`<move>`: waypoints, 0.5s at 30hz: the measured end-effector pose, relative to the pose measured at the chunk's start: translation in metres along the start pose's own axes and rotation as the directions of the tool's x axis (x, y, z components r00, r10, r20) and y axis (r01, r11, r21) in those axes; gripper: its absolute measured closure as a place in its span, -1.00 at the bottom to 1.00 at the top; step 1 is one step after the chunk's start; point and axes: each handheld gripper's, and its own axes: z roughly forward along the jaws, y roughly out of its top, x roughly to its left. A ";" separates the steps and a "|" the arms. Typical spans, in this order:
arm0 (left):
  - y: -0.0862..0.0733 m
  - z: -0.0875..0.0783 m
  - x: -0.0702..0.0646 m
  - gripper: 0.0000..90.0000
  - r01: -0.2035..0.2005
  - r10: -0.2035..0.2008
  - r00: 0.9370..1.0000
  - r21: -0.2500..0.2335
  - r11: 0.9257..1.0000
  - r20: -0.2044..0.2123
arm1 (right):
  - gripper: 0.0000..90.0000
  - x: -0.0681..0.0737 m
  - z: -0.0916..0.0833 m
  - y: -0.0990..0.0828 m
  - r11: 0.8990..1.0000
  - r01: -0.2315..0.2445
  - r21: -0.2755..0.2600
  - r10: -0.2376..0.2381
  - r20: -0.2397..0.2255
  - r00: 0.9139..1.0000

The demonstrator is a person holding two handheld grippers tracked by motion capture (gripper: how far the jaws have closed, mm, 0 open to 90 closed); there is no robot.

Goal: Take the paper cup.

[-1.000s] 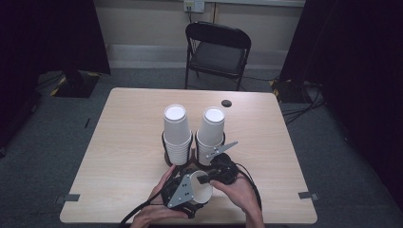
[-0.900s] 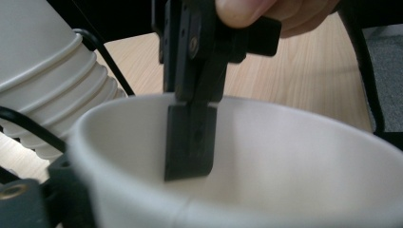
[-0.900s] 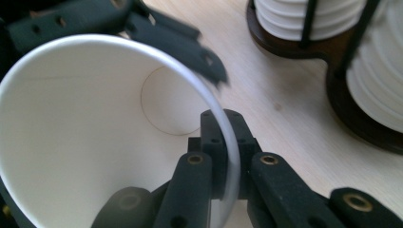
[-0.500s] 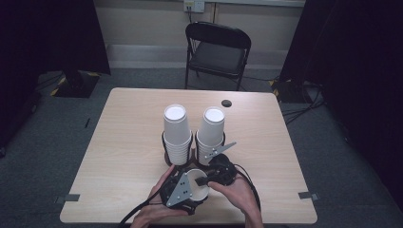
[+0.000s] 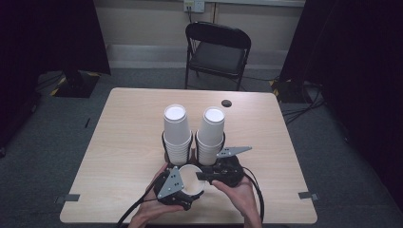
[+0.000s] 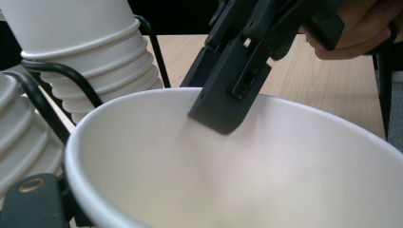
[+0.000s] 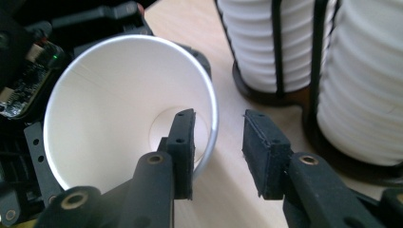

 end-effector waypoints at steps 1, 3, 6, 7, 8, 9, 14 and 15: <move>-0.001 -0.002 0.002 -0.78 0.004 -0.004 1.000 0.002 1.000 -0.007 | 0.40 0.000 -0.001 -0.001 1.000 0.001 -0.026 -0.001 0.010 1.000; -0.004 -0.005 0.005 -0.78 0.035 -0.035 0.999 -0.010 0.999 -0.003 | 0.34 0.003 -0.002 -0.002 0.997 0.028 -0.069 -0.025 0.045 0.999; -0.009 -0.010 0.010 -0.78 0.080 -0.081 0.997 -0.029 0.996 -0.018 | 0.27 0.004 -0.006 -0.004 0.989 0.043 -0.142 -0.035 0.054 0.998; -0.010 -0.013 0.013 -0.78 0.104 -0.104 0.994 -0.033 0.994 -0.017 | 0.25 0.004 -0.008 -0.006 0.985 0.050 -0.163 -0.040 0.065 0.997; -0.011 -0.015 0.014 -0.78 0.118 -0.119 0.993 -0.031 0.993 -0.023 | 0.23 0.003 -0.009 -0.008 0.983 0.051 -0.177 -0.037 0.081 0.996; -0.011 -0.018 0.016 -0.78 0.126 -0.127 0.991 -0.028 0.992 -0.031 | 0.23 0.002 -0.011 -0.010 0.982 0.047 -0.184 -0.031 0.088 0.996; -0.013 -0.032 0.026 -0.78 0.165 -0.168 0.984 -0.058 0.985 -0.052 | 0.09 -0.007 -0.018 -0.023 0.968 0.038 -0.248 -0.007 0.123 0.992; -0.014 -0.035 0.028 -0.78 0.177 -0.181 0.982 -0.060 0.982 -0.063 | 0.08 -0.009 -0.019 -0.026 0.967 0.040 -0.253 -0.009 0.123 0.992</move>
